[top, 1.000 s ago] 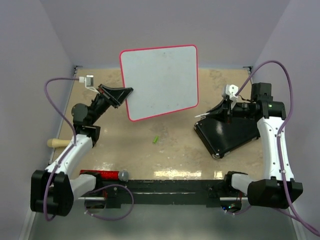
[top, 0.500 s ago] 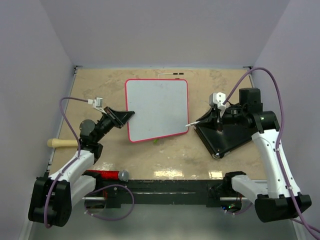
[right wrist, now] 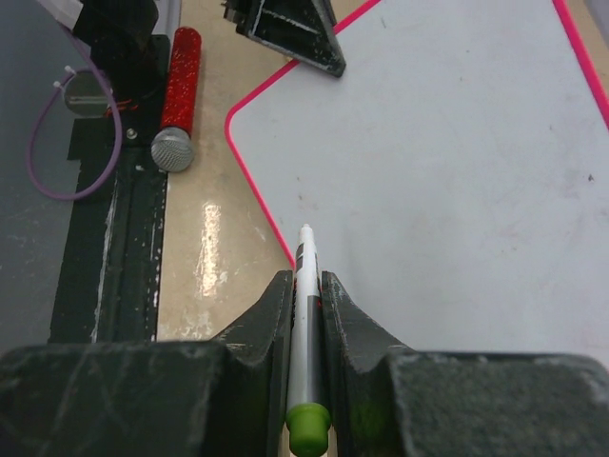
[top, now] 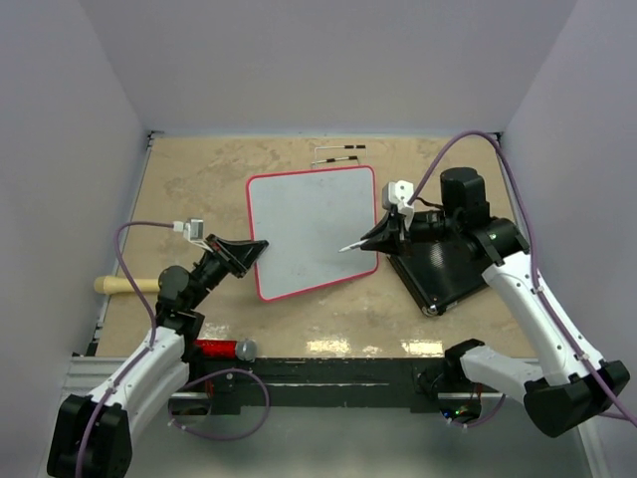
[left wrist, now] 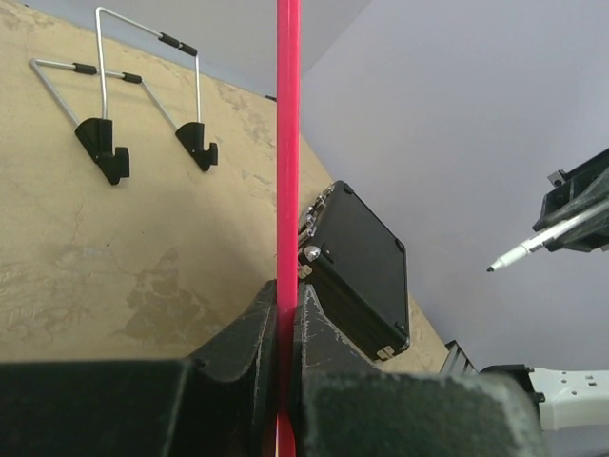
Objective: Write a sentence on the whiteboard
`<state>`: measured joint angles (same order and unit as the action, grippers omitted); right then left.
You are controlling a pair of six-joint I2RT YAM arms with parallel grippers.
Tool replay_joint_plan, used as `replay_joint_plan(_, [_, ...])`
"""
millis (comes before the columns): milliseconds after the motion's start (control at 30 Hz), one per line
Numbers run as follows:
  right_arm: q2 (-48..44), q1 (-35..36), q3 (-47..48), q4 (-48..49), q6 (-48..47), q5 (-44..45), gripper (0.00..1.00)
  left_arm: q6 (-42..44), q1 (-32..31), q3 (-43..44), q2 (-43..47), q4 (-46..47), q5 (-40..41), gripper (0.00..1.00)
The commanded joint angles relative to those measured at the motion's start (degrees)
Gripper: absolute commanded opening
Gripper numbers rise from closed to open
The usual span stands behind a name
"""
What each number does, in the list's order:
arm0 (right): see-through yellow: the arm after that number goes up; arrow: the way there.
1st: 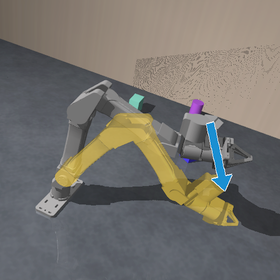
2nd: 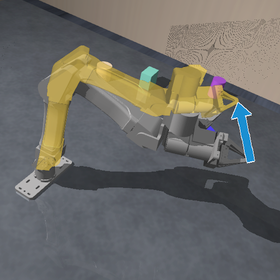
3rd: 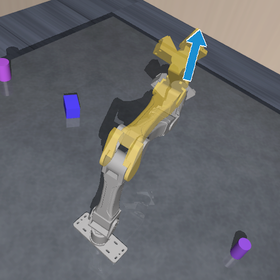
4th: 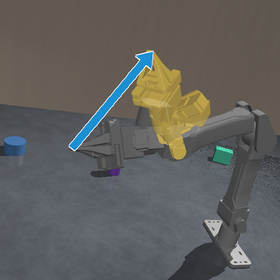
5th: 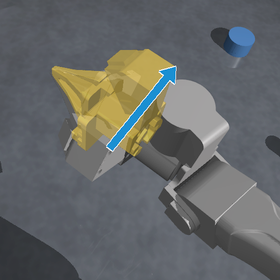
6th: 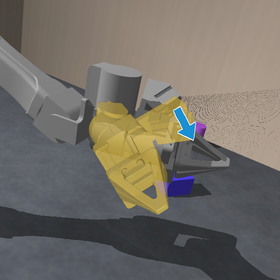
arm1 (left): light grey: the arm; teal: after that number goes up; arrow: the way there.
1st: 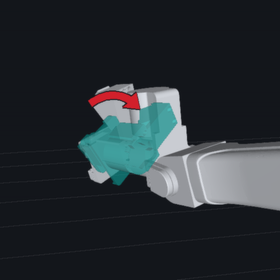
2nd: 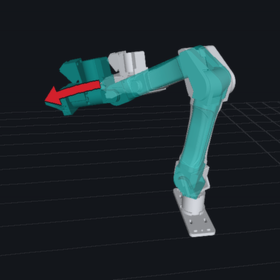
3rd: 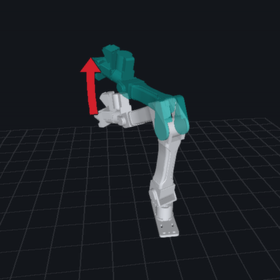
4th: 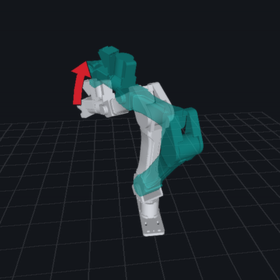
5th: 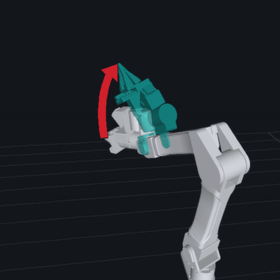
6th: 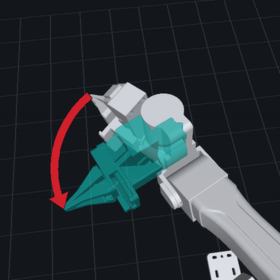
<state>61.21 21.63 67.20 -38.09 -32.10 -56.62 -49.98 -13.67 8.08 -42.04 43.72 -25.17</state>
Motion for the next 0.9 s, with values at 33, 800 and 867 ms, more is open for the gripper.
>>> replay_joint_plan(33, [1.2, 2.6, -1.2, 14.7, 9.8, 5.6, 0.00, 4.9, -2.8, -0.3, 4.0, -0.5, 3.3, 0.00])
replay_joint_plan(800, [5.9, 8.3, -9.0, 37.8, 23.7, 10.7, 0.00, 8.4, -7.2, -1.2, 5.7, -15.3, 8.1, 0.00])
replay_joint_plan(867, [5.4, 8.3, -9.8, 37.8, 23.7, 10.0, 0.00, 9.8, -7.5, -1.0, 5.9, -16.7, 7.6, 0.00])
